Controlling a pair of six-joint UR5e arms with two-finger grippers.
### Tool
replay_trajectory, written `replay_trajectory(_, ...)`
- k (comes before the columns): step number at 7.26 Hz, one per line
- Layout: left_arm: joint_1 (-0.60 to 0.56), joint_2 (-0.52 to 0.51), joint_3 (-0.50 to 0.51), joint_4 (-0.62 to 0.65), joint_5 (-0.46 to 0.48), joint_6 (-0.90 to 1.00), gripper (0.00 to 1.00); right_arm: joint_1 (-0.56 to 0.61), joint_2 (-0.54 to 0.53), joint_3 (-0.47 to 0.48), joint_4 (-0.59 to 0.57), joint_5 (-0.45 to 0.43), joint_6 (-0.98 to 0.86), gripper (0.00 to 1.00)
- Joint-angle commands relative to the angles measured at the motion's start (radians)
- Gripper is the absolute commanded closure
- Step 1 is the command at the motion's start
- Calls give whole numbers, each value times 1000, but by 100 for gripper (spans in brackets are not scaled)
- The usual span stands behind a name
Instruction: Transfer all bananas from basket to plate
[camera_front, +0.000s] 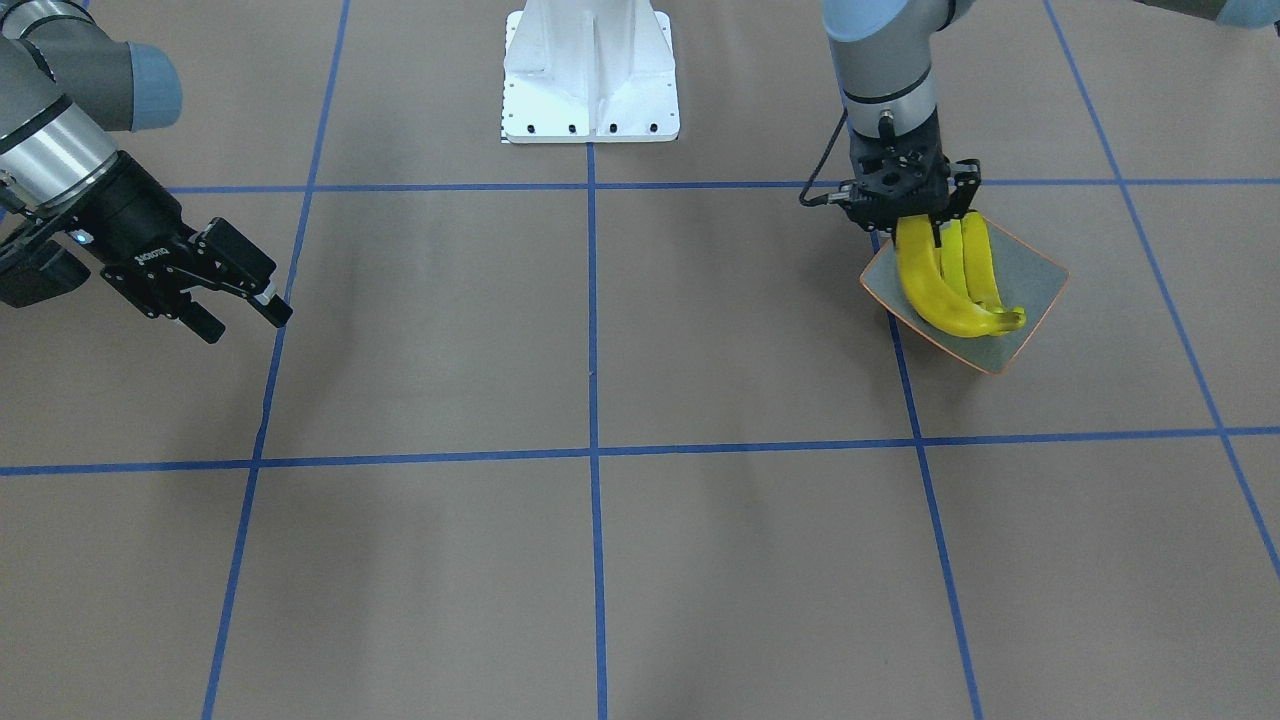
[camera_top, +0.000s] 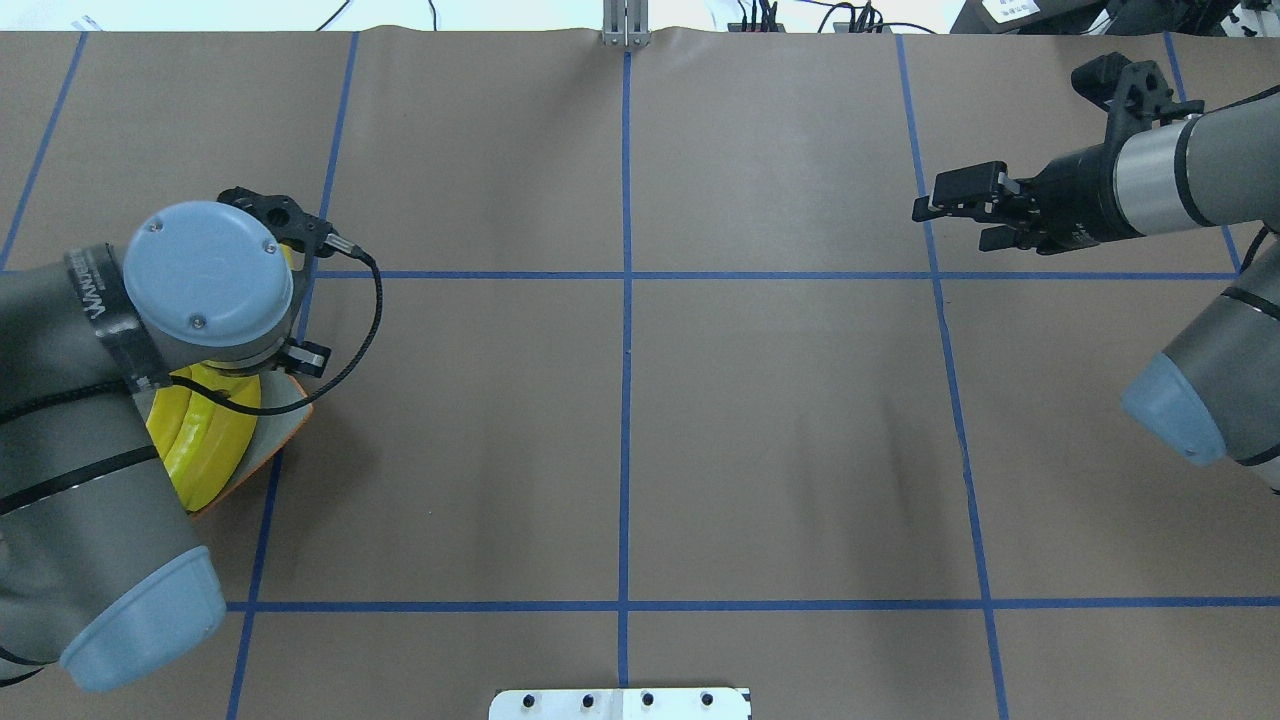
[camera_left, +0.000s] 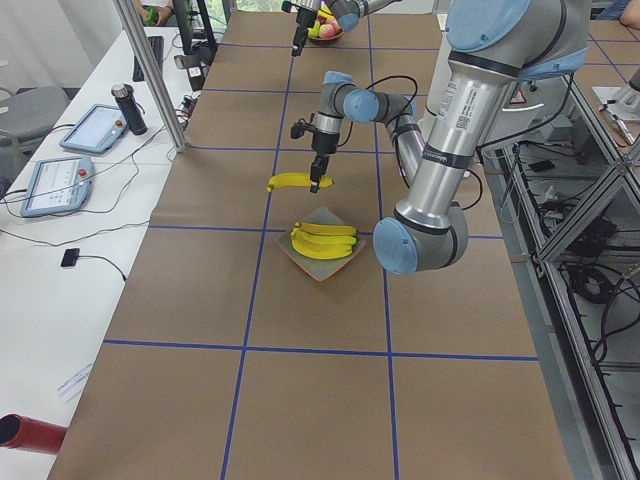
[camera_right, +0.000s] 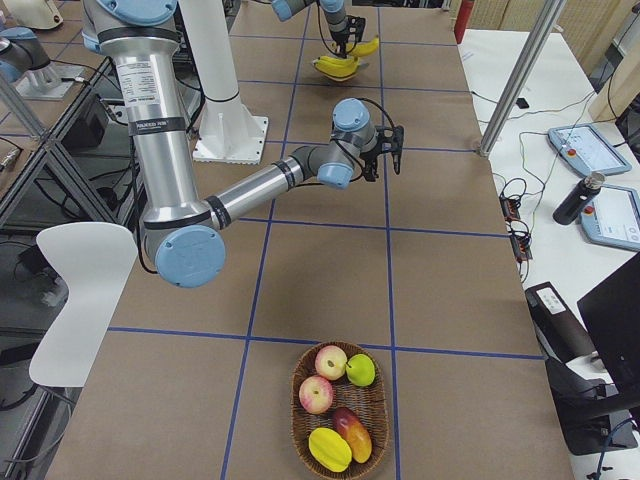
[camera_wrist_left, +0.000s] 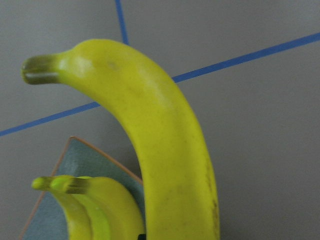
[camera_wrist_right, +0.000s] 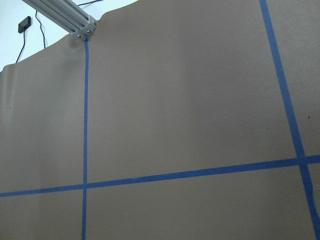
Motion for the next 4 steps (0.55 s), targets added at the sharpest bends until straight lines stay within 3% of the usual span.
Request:
replay_trajectory(1,-5,152,-32,26,83,75,100,-1,2,-28,1,-5,-22,0)
replay_trajectory(2,10,221,-23,26,150,99,100,-1,2,-31,1,-5,-30,0)
replay_trajectory(4,65,240,-9,57,170,191,100,-3,2,-31,2,-3,-30,0)
